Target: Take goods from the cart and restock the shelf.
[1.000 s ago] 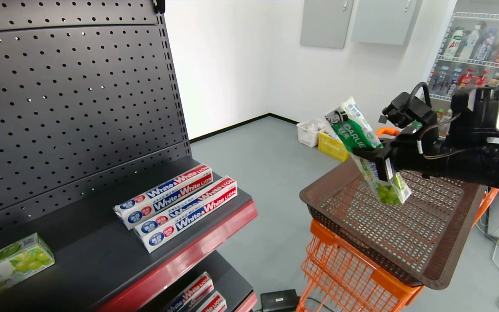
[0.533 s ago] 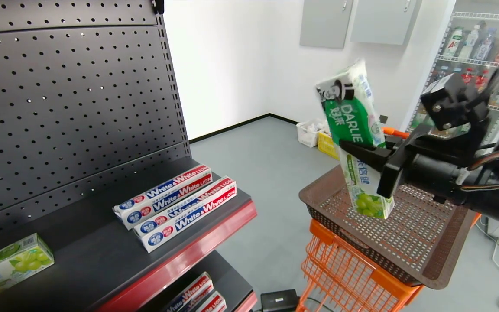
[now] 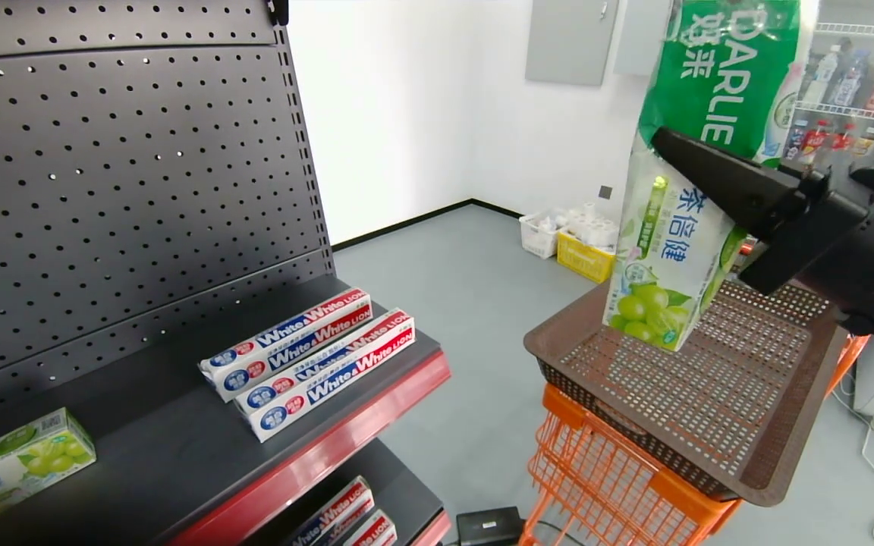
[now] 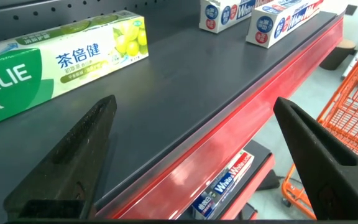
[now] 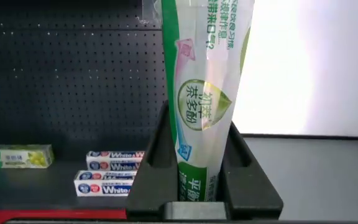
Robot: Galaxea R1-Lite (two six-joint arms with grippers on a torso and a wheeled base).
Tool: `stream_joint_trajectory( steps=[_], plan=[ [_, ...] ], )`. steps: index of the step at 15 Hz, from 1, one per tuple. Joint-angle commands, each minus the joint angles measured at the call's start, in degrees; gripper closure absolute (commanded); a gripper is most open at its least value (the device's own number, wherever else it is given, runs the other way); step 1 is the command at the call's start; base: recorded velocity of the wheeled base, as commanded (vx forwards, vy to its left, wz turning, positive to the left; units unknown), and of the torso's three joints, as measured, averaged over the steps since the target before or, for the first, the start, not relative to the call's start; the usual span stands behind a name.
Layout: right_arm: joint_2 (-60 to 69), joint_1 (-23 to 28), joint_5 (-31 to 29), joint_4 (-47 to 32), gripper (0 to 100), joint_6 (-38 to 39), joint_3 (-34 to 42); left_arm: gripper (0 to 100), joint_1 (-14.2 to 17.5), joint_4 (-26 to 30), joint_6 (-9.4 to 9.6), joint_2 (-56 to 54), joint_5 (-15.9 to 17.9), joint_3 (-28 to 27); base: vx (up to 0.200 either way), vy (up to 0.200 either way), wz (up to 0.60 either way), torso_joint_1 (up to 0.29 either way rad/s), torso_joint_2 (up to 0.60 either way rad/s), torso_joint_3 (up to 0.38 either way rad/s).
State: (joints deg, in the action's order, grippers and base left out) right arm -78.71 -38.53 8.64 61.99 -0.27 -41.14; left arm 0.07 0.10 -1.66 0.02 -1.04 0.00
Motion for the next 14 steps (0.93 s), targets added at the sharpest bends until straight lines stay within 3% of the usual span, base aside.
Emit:
stream_joint_trajectory(
  steps=[1,6,14],
  plan=[
    [-0.21,-1.81,-2.05,2.61,100,0.36,4.05,0,0.01,-0.01,-0.01,0.06,-0.02,0.00,0.000,0.000,0.00,0.000,0.00,0.000],
    [-0.39,-12.79,-17.34,3.23,100,0.09,6.69,0,0.01,-0.01,0.16,0.06,-0.02,0.00,0.000,0.000,0.00,0.000,0.00,0.000],
    [-0.12,-12.97,-23.15,3.40,100,-0.43,7.66,0,0.01,-0.01,-0.01,0.06,-0.02,0.00,0.000,0.000,0.00,0.000,0.00,0.000]
  ],
)
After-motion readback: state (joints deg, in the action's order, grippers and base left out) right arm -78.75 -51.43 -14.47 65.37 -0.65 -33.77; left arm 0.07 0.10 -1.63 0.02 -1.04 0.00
